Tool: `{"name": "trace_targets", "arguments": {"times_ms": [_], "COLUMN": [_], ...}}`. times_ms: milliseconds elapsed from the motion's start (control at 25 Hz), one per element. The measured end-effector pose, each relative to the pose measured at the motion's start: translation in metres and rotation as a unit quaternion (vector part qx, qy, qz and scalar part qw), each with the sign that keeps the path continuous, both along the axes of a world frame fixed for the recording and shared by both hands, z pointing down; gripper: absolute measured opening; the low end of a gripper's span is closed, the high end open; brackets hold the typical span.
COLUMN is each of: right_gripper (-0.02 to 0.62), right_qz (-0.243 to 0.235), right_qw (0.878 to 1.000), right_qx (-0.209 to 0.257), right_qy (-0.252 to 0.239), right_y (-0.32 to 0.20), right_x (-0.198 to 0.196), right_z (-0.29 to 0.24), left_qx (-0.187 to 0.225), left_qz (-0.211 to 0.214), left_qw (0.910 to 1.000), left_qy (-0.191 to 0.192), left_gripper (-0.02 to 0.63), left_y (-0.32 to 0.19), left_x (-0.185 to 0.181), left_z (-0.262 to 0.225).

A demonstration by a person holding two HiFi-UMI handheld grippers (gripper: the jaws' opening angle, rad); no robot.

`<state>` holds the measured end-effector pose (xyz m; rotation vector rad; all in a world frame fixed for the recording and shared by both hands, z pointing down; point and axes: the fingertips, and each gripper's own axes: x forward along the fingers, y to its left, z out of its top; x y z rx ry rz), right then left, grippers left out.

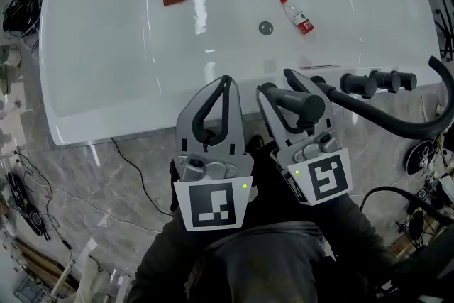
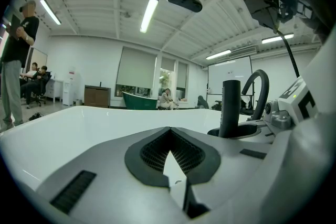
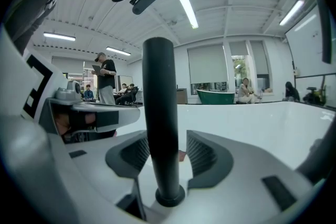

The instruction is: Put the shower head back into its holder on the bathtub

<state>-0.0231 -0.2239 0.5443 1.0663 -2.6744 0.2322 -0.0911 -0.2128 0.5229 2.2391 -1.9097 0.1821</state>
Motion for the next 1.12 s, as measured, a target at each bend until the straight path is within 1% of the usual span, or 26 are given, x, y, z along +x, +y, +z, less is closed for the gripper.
{"name": "trace_targets", "arguments": {"times_ms": [320, 1120], "right_gripper": [0.194, 0.193], "right_qz": [-0.002, -0.013], "right_qw": [1.000, 1.000], "right_qx": [0.000, 0.002], "right_qy": [0.001, -0.001], "right_y": [0.0032, 0.0076], "right_x": [0.0045, 0.0005], "right_z": [0.0024, -0.0030], "left_qx": [0.003, 0.003], "left_qz": [0.001, 0.001], "left_qw": [1.0000, 1.0000], "left_qy": [0.001, -0.002], "left_gripper": [0.002, 0.002], "left_y": [0.0025, 0.0060], "left_x": [0.0050, 0.0044], "left_z": [-0.0005, -0.0053]}}
